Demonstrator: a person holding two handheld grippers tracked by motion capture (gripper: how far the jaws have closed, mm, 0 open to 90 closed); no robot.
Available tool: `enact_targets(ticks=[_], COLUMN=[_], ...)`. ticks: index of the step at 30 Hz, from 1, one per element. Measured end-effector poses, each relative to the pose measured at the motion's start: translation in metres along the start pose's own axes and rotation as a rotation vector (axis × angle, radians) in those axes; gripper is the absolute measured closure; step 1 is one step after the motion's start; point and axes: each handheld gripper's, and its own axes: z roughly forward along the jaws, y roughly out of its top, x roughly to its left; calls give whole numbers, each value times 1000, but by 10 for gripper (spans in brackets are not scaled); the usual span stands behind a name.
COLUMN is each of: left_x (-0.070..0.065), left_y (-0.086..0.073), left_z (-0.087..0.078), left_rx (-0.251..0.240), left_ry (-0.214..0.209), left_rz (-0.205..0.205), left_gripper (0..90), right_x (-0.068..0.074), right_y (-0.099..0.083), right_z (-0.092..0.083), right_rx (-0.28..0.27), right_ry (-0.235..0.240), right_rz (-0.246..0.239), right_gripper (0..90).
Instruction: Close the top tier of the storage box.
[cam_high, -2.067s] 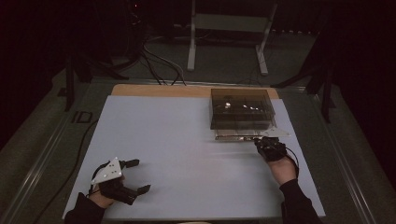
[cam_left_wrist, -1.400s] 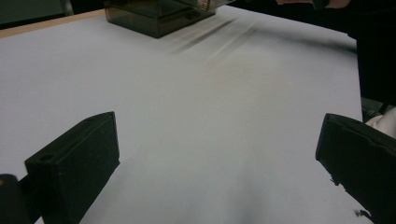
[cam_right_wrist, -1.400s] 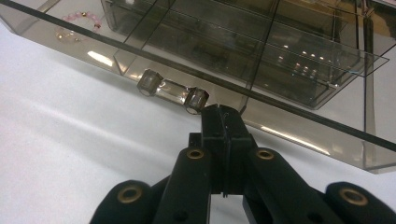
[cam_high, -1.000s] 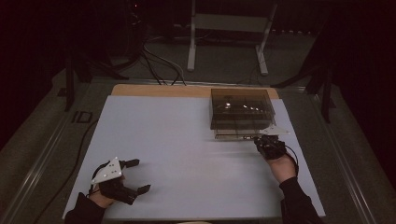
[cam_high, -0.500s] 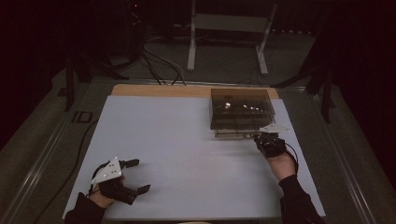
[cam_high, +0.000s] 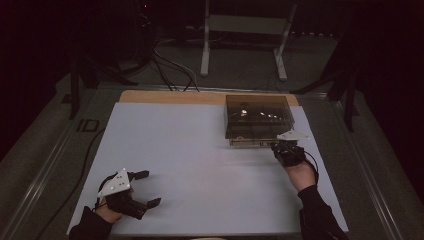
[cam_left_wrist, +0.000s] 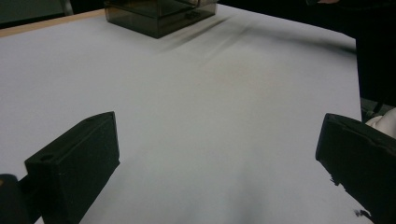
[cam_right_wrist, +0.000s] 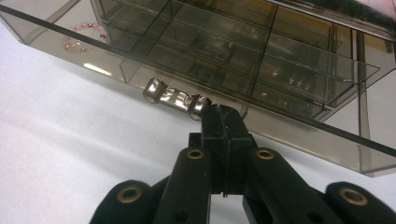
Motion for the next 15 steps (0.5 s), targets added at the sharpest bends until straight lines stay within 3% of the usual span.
enact_targets(ticks=[15], left_x=[0], left_y=[0], left_z=[0], left_rx=[0], left_ry=[0], left_rz=[-1], left_gripper=[11], right_x=[0], right_y=[6], right_z=[3], right_rx=[-6], right_ry=[-5], right_rz=[-6], right_gripper=[898])
